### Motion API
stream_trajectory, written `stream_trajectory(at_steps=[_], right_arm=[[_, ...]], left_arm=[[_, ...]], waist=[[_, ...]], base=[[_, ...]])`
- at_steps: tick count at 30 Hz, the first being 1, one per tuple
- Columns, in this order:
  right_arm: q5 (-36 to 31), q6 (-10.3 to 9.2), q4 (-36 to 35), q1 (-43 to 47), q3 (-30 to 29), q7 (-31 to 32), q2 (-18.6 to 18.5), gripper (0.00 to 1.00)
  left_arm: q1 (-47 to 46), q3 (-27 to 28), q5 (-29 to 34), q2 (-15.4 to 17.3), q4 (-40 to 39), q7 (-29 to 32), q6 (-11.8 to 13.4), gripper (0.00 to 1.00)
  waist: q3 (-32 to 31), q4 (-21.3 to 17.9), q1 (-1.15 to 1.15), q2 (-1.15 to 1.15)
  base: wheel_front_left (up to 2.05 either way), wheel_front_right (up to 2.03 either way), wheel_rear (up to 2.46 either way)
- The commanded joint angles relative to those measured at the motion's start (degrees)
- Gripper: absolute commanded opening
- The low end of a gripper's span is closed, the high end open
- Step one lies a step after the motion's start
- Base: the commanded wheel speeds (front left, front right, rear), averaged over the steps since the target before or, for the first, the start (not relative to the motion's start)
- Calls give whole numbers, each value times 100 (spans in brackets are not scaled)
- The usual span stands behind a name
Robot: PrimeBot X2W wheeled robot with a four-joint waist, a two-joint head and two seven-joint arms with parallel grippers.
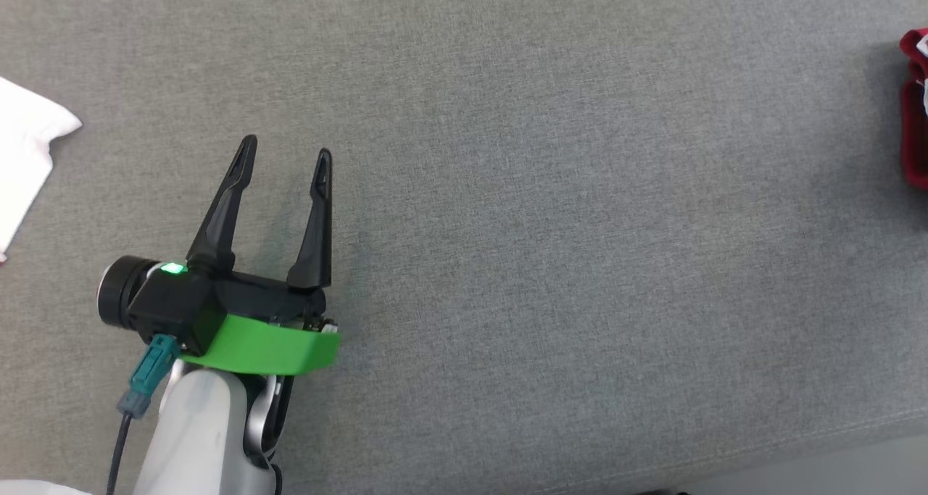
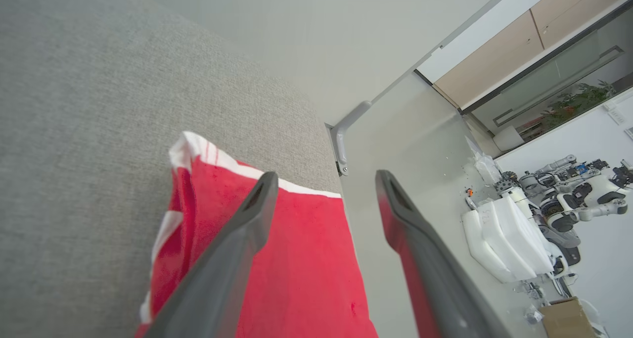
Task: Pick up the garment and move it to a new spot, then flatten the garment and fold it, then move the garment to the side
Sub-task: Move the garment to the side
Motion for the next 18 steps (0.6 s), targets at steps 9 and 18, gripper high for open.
stream_trajectory(at_steps=[9,18], right_arm=[[1780,-13,-1388,1046,1076,-175,971,100],[2691,-12,-2054,2404,1590,-178,1538,100]], left_arm=[[397,652,-75,-145,432,-3,-12,100],[596,887,-97,-160,923,-2,48,100]], waist=[[-1086,423,0,0],[-1800,726,0,0]], base=[[0,0,0],[0,0,0]])
